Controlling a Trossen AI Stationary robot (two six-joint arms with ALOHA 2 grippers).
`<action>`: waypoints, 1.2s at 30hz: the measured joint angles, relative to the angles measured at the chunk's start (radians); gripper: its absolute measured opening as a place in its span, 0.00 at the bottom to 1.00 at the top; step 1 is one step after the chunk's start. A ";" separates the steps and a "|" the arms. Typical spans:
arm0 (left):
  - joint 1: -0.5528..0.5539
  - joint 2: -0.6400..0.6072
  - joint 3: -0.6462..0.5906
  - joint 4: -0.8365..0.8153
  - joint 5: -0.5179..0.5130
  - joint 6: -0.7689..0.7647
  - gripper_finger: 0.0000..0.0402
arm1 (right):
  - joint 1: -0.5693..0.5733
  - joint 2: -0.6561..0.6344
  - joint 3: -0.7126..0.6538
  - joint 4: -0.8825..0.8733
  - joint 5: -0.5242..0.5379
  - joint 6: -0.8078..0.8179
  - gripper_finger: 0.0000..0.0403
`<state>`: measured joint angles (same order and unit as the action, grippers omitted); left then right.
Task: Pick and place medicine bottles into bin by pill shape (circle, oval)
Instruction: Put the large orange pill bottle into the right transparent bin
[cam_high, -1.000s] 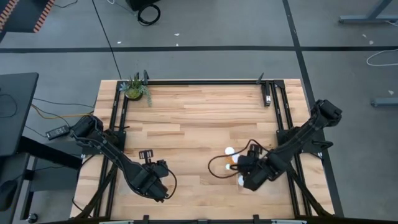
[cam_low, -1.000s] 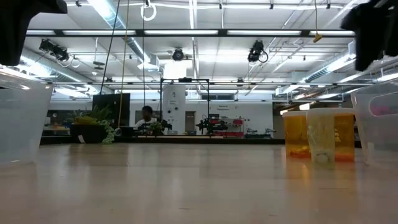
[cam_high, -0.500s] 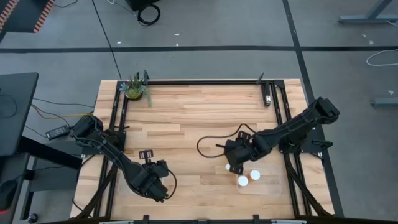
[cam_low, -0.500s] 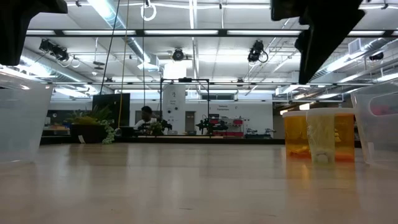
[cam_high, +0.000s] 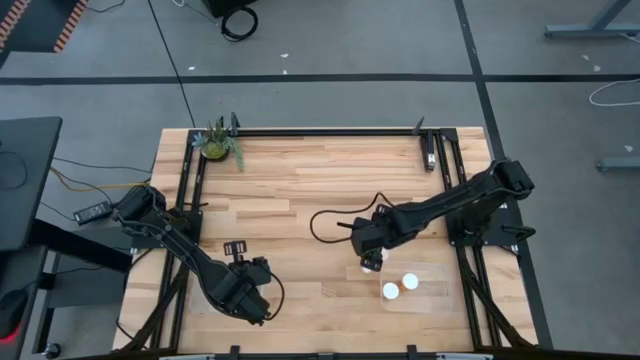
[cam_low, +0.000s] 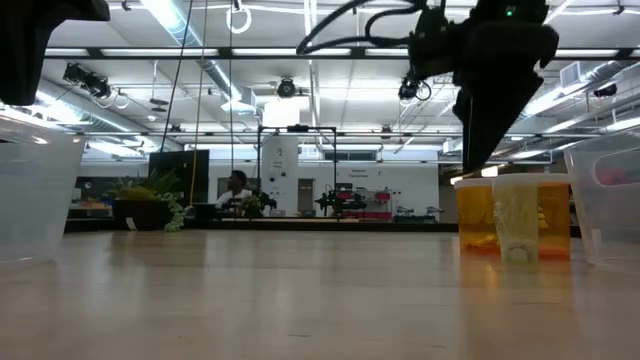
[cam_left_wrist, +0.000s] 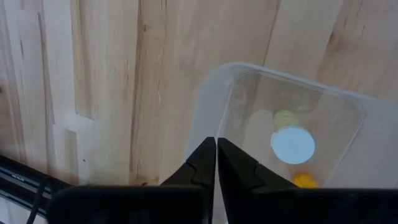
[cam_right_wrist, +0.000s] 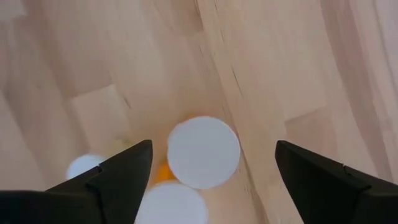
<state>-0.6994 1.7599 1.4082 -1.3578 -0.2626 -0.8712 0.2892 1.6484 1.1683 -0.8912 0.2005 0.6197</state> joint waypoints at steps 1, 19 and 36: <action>0.000 0.000 0.000 0.000 0.000 -0.003 0.07 | -0.004 0.011 0.000 0.001 0.000 -0.001 0.87; -0.001 0.000 0.000 0.000 -0.003 -0.011 0.07 | -0.018 0.065 0.000 0.002 -0.056 -0.013 0.86; -0.026 0.000 0.000 0.000 -0.003 -0.027 0.05 | -0.019 0.064 0.000 0.009 -0.055 -0.046 0.53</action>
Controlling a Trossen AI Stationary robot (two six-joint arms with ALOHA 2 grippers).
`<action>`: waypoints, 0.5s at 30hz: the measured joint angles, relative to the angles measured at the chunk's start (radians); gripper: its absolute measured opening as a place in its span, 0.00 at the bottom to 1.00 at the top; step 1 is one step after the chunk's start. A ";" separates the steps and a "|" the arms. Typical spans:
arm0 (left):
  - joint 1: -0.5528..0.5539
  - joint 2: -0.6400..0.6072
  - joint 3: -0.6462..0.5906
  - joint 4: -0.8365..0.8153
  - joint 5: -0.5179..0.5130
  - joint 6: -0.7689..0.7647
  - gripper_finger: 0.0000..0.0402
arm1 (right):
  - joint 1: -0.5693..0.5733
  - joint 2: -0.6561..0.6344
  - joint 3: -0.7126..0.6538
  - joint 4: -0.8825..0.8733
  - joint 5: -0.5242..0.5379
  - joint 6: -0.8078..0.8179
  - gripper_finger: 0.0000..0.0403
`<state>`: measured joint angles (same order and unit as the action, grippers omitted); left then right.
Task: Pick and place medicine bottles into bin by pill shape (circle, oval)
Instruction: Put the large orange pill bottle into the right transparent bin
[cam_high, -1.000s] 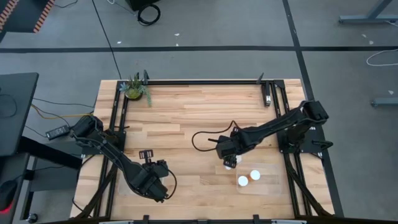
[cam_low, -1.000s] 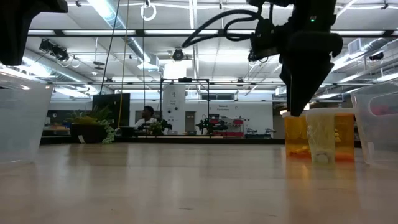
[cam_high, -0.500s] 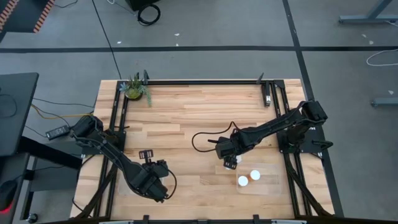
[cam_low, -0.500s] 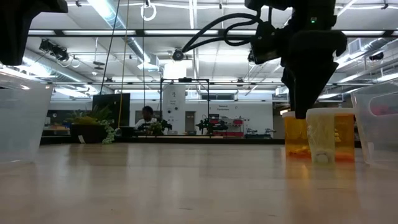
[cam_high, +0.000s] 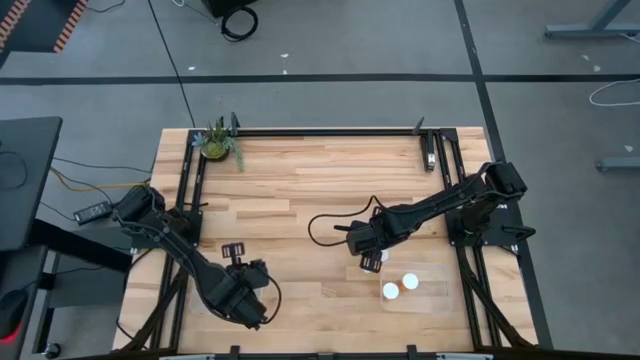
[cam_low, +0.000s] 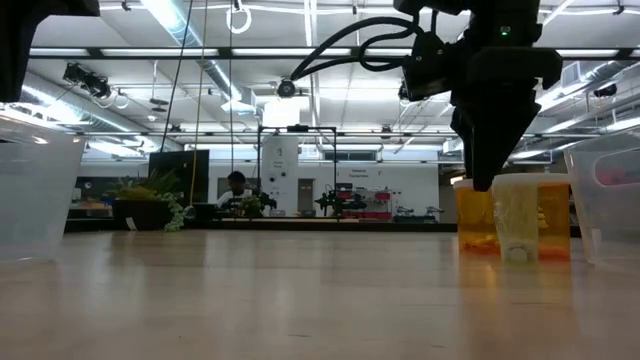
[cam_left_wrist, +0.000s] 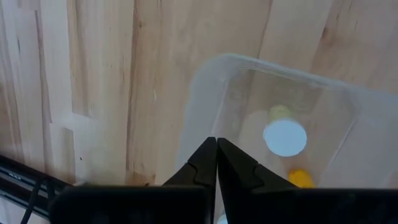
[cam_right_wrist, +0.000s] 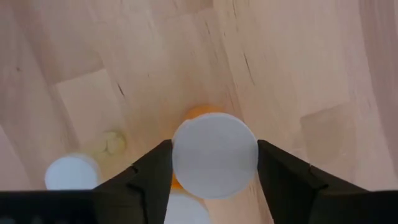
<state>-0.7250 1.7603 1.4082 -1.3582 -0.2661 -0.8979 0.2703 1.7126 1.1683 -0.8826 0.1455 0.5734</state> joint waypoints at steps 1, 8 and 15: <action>0.000 0.000 0.000 0.000 0.000 -0.003 0.05 | 0.000 0.000 0.000 0.000 0.003 -0.002 0.54; 0.001 0.000 0.000 -0.001 -0.011 0.001 0.06 | 0.008 -0.070 -0.001 -0.001 0.020 -0.020 0.57; 0.001 0.000 0.000 0.000 -0.011 -0.003 0.04 | 0.051 -0.236 -0.001 -0.001 0.049 0.019 0.55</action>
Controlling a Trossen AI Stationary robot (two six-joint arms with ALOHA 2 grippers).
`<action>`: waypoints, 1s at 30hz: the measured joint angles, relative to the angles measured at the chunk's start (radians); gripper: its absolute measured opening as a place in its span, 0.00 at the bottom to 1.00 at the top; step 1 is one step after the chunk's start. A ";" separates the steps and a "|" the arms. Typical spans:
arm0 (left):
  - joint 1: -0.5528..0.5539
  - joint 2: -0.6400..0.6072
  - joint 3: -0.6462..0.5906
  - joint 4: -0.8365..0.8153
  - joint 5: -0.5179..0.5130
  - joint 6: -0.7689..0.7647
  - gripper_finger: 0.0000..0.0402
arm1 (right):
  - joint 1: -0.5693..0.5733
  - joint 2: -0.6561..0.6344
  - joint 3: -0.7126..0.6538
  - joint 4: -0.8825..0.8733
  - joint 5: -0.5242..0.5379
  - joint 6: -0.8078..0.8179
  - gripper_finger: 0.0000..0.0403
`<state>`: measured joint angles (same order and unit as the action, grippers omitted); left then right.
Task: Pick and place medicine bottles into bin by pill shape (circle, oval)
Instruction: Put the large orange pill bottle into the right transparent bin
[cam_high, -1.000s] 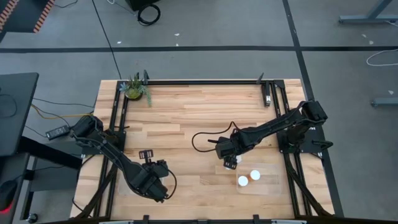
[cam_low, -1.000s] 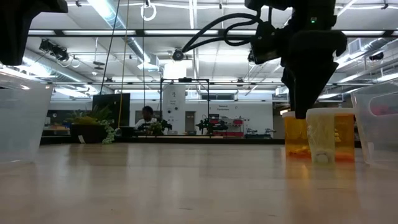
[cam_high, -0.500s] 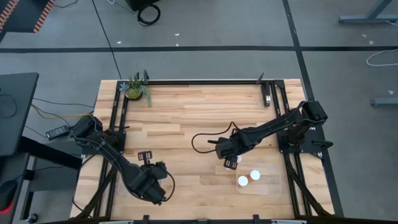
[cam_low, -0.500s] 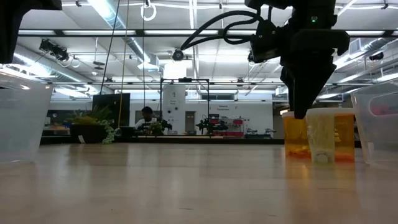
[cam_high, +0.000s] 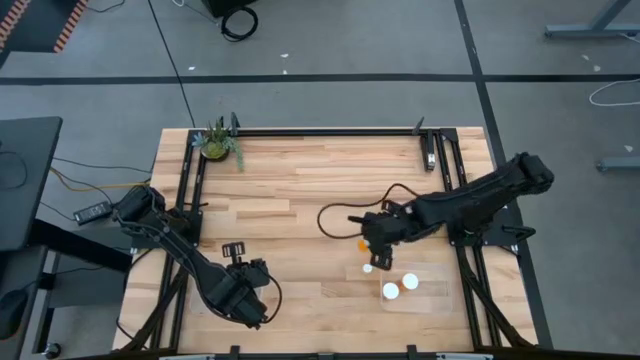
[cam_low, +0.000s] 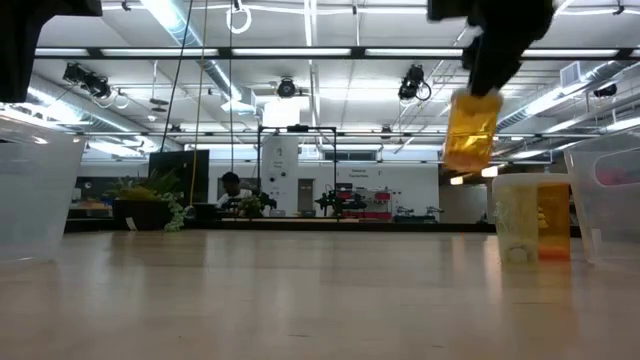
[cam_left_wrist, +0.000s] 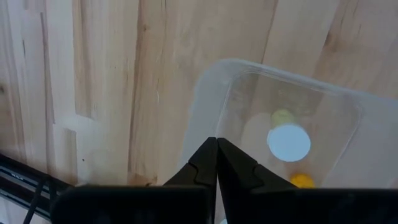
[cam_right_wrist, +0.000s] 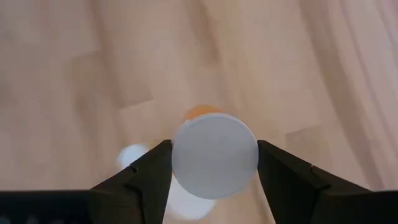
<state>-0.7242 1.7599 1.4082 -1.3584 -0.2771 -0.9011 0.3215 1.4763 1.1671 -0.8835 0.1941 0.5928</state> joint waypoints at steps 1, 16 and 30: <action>0.000 0.000 0.000 0.000 0.000 -0.001 0.04 | 0.017 -0.021 0.000 0.000 -0.001 0.003 0.56; 0.003 0.000 0.000 0.000 -0.008 0.001 0.04 | 0.387 -0.164 0.000 -0.076 -0.020 0.386 0.57; 0.003 0.000 0.000 -0.001 -0.011 -0.003 0.06 | 0.660 -0.062 0.000 -0.311 0.033 0.821 0.57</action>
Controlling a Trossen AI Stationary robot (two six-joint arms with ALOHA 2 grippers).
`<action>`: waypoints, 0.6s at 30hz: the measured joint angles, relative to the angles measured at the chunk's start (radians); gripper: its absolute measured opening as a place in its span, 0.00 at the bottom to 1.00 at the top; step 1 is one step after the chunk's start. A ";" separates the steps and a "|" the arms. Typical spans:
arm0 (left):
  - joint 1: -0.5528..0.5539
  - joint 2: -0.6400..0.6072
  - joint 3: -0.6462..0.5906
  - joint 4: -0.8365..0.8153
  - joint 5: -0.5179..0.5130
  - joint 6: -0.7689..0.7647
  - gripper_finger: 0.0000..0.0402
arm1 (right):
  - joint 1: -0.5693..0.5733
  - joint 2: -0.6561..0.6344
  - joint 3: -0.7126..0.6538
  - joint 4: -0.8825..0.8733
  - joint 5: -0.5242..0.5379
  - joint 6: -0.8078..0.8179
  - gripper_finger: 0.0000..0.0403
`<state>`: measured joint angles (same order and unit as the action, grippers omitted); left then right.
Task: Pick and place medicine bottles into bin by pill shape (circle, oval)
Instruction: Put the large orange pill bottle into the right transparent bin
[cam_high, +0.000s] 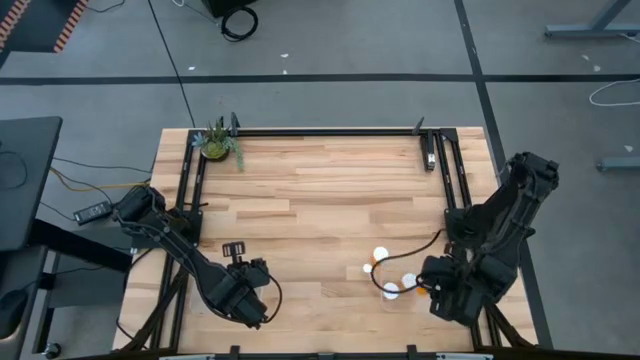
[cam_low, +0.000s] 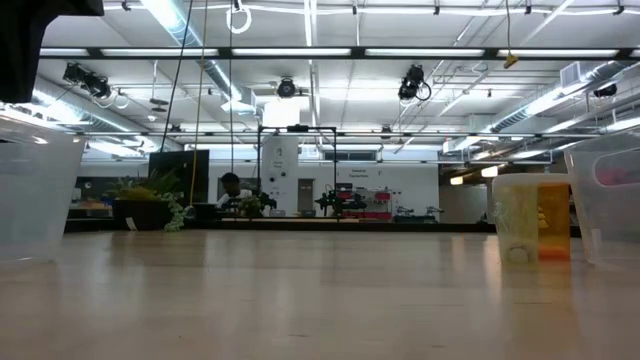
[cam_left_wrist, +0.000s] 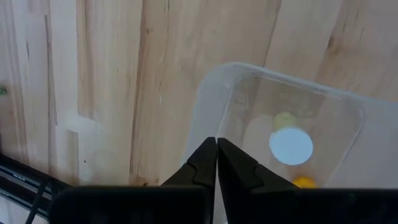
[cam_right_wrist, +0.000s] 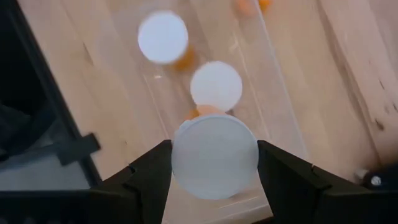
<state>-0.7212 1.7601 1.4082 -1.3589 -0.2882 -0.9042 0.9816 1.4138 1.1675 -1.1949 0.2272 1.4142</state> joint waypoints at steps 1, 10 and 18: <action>0.000 0.000 0.000 0.000 0.000 0.000 0.05 | 0.007 0.013 0.000 -0.007 0.000 0.009 0.57; 0.000 0.000 0.000 0.000 -0.006 0.048 0.04 | 0.009 0.126 0.002 -0.028 -0.053 0.083 0.57; 0.000 0.000 0.000 0.000 -0.024 0.152 0.06 | -0.015 0.137 0.001 -0.029 -0.025 0.125 0.57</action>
<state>-0.7212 1.7599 1.4082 -1.3590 -0.3119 -0.7522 0.9668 1.5509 1.1687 -1.2239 0.2025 1.5394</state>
